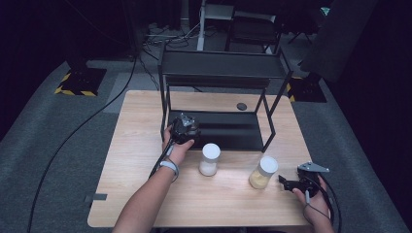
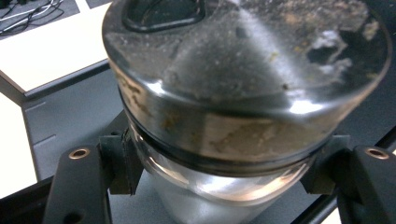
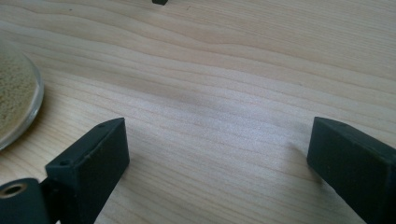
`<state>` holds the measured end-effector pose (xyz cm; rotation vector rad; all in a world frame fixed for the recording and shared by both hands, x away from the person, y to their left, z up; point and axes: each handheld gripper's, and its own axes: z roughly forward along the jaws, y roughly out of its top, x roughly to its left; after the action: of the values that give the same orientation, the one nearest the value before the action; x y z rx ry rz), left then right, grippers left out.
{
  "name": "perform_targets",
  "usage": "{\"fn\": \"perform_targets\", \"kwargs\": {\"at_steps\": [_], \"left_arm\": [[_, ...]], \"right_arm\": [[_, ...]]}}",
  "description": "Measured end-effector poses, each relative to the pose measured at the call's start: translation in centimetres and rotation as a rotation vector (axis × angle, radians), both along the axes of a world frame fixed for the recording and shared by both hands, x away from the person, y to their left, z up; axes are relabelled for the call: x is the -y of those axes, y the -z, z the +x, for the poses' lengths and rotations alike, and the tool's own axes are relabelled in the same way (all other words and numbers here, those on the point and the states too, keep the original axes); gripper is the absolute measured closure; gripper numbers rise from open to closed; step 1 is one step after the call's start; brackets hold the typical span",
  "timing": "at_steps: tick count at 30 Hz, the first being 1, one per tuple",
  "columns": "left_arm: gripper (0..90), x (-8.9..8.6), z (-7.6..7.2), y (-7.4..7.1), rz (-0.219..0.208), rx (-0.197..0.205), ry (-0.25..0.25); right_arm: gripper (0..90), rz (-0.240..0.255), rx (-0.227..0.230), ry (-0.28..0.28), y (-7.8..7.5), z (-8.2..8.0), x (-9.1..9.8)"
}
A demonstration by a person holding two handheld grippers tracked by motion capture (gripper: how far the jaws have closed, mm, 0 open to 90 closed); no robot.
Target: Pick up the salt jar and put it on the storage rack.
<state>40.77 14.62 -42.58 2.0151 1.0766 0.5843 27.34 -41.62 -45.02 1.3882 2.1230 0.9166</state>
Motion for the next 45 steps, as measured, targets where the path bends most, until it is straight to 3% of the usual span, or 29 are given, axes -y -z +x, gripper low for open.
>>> {"fn": "perform_targets", "kwargs": {"at_steps": [8,15,18,21,26,34,40,45], "left_arm": [[29.7,0.1,0.1,0.0,-0.005,-0.008,-0.017],[13.9,0.1,-0.6,-1.1,-0.019,0.036,-0.032],[12.3,0.0,-1.1,-2.0,-0.024,0.068,-0.025],[11.5,-0.3,-1.9,-3.0,-0.059,0.099,-0.018],[11.0,-0.4,-3.3,-4.9,-0.054,0.130,-0.014],[10.6,-2.0,-6.5,-7.3,-0.091,0.169,-0.009],[10.3,-3.4,-9.0,-8.6,-0.090,0.183,-0.001],[10.3,-4.8,-11.0,-8.6,-0.091,0.188,-0.017]], "right_arm": [[5.4,0.000,0.000,0.000,0.0,0.0,0.0],[5.4,0.000,0.000,0.000,0.0,0.0,0.0],[5.5,0.000,0.000,0.000,0.0,0.0,0.0],[5.5,0.000,0.000,0.000,0.0,0.0,0.0],[5.4,0.000,0.000,0.000,0.0,0.0,0.0],[5.4,-0.001,0.001,-0.002,0.0,0.0,0.0],[5.5,-0.001,0.001,-0.002,0.0,0.0,0.0],[6.0,-0.005,0.005,-0.002,0.0,-0.1,-0.1]]}}
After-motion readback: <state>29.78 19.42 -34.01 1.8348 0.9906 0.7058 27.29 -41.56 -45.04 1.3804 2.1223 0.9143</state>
